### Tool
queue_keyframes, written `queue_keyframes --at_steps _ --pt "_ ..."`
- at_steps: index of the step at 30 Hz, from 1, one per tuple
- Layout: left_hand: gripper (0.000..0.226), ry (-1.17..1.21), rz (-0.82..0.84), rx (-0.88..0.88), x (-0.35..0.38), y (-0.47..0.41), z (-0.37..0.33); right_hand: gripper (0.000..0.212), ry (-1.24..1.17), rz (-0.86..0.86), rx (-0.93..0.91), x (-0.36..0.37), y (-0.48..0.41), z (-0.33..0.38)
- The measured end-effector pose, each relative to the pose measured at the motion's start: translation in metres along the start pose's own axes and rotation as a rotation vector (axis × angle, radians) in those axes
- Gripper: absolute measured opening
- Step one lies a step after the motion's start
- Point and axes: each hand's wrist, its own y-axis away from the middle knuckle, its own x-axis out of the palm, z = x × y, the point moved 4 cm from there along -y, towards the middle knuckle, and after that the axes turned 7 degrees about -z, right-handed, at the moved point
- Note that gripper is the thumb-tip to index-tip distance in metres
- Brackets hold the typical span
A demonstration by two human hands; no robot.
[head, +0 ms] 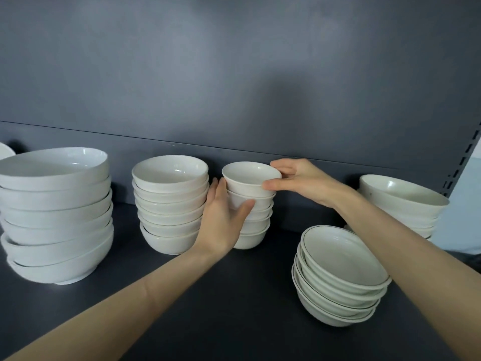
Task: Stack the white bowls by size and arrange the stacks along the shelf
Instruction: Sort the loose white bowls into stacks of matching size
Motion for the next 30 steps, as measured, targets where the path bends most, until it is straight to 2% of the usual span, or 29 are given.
queue_keyframes --at_steps 5,7,10,16,21,25,30 --pt "0.059 0.029 -0.016 0.026 -0.001 0.002 0.001 0.042 0.047 0.091 0.037 0.005 -0.003 -0.012" --pt "0.060 0.043 -0.012 0.044 -0.002 0.003 -0.002 0.040 0.035 0.090 0.029 0.005 -0.004 -0.014" --pt "0.049 0.036 -0.008 0.075 -0.004 0.003 -0.004 0.043 0.033 0.067 0.013 0.004 -0.005 -0.012" --pt "0.045 0.033 -0.009 0.080 -0.008 0.003 -0.006 0.033 0.033 0.112 0.027 0.006 -0.007 -0.010" --pt "0.048 0.034 -0.012 0.063 -0.008 0.002 -0.005 0.039 0.034 0.114 0.032 0.008 -0.009 -0.011" --pt "0.052 0.020 -0.014 0.050 -0.008 0.002 -0.004 0.049 0.004 0.043 0.034 0.007 -0.009 -0.010" --pt "0.059 0.014 -0.016 0.021 -0.010 0.005 -0.003 0.049 0.057 0.091 0.021 0.009 -0.006 -0.008"
